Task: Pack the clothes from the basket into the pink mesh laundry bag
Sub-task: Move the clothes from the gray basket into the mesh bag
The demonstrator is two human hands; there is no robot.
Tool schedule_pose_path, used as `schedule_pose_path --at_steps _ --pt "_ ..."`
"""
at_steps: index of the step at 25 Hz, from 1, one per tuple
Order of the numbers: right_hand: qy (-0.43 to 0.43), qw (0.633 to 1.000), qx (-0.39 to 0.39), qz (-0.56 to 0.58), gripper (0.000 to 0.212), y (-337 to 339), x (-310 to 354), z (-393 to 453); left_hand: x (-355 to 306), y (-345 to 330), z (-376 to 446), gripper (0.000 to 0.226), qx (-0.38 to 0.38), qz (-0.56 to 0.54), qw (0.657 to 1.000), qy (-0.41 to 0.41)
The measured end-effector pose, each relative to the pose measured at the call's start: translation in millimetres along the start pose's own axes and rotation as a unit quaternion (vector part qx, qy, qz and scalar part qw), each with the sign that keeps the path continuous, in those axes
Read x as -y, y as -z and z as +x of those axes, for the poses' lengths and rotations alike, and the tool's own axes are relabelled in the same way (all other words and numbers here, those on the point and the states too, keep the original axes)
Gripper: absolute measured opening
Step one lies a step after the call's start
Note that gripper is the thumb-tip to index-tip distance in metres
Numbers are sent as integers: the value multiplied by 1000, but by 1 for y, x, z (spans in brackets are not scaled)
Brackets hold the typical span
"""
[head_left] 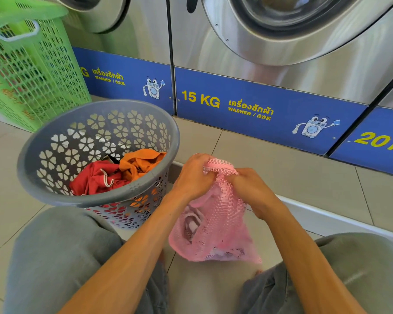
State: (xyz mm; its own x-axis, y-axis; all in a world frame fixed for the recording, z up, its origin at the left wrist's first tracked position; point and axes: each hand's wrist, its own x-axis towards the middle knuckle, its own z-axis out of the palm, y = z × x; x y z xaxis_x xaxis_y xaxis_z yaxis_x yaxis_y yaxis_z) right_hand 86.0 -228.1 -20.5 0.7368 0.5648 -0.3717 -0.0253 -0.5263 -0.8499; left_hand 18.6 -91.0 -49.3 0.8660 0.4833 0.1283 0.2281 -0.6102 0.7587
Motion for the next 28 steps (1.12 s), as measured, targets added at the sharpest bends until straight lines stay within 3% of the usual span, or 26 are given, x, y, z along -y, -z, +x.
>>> schedule_pose_path --at_steps 6,12,18,22,24,28 --pt "-69 987 4 147 28 2 7 1 -4 4 0 42 45 20 998 34" --pt "-98 965 32 241 54 -11 6 6 -30 43 5 44 85 58 992 72" --pt "-140 945 32 294 51 -27 12 15 -7 113 34 31 0 124 987 100" --pt "-126 935 25 329 53 -31 17 20 35 124 64 32 23 172 975 136" --pt "-112 930 15 351 51 -29 18 25 65 119 77 40 106 276 946 132" --pt "-104 934 -13 340 44 -27 12 30 139 97 79 99 316 460 812 173"
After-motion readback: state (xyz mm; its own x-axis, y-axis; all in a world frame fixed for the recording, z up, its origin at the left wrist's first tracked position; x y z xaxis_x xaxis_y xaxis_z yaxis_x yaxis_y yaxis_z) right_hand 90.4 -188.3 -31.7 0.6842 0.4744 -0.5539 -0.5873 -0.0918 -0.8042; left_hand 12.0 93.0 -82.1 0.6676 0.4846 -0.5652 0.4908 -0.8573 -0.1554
